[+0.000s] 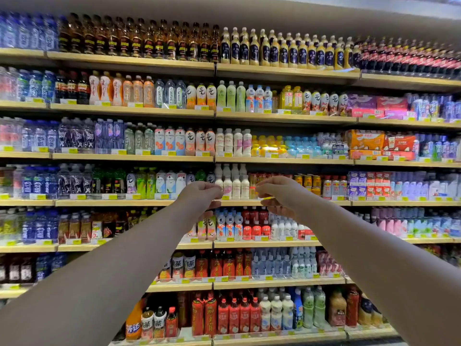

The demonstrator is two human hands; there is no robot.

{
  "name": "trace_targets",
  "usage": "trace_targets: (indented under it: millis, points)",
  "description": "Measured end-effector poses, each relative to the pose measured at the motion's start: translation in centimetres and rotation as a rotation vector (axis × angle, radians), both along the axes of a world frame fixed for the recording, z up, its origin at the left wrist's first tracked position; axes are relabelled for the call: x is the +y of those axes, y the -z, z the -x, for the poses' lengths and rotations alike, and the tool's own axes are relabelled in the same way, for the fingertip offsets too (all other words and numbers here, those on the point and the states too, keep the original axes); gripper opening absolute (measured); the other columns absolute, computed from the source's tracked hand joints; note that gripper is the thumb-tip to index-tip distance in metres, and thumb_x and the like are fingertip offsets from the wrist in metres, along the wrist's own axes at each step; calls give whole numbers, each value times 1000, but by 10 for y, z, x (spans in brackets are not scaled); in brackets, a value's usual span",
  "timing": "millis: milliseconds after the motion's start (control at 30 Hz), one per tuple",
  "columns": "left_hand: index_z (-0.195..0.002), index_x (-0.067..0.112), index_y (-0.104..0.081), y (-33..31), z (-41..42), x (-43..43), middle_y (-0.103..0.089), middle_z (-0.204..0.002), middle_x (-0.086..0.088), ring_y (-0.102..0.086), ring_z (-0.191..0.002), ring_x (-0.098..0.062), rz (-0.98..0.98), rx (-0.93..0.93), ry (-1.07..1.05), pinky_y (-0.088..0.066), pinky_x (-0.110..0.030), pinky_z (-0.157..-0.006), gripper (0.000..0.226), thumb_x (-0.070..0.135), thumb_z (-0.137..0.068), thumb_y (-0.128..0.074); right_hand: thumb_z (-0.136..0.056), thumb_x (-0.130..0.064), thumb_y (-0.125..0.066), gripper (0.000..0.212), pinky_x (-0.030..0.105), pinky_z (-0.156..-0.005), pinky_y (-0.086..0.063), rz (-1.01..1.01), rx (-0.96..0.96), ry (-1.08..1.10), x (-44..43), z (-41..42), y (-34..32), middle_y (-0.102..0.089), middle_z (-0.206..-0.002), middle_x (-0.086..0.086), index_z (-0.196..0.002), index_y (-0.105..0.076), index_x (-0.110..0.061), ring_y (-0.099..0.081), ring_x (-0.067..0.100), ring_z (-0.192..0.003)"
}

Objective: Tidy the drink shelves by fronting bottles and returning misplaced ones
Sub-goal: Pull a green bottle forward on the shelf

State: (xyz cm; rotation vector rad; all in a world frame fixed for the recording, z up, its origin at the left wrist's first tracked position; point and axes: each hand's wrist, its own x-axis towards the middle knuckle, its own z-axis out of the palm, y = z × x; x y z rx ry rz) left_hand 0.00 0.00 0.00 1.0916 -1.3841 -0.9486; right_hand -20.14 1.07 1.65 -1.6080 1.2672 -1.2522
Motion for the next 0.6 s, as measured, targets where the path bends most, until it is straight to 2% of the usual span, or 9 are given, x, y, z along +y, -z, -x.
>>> trace_targets:
  millis: [67,233,433,600]
  points:
    - [-105,16,-64,5,2,-5,-65,-102,-1,-64,-83,-11,13,-18,-20,-50,-29,-73,13,17,-92,-62,-90,-20,-64,19,24,-66,-51,11,-8,22,-4,1,4,-64,-98,5,-107,-62,-12,-61,14,-79]
    - [-92,19,-64,42,4,-17,-65,-91,-4,-63,-79,-13,-11,37,-52,-52,-30,-76,5,14,-92,-62,-90,-20,-64,18,29,-72,-51,-18,-39,50,-25,8,38,-62,-86,6,-104,-61,-9,-57,16,-75]
    - [-94,19,-65,77,-11,-47,-67,-102,-4,-64,-85,-14,-99,32,-105,-52,-34,-82,5,17,-92,-61,-90,-20,-64,15,31,-76,-51,-84,-34,2,-73,0,74,-62,-93,7,-101,-59,-12,-59,18,-80]
    - [-96,21,-66,85,-38,-99,-66,-107,-3,-66,-94,-15,-116,45,-170,-54,-31,-80,7,18,-91,-63,-89,-22,-64,16,30,-71,-49,-117,-12,-34,-135,-18,90,-62,-95,5,-102,-59,-13,-57,18,-80]
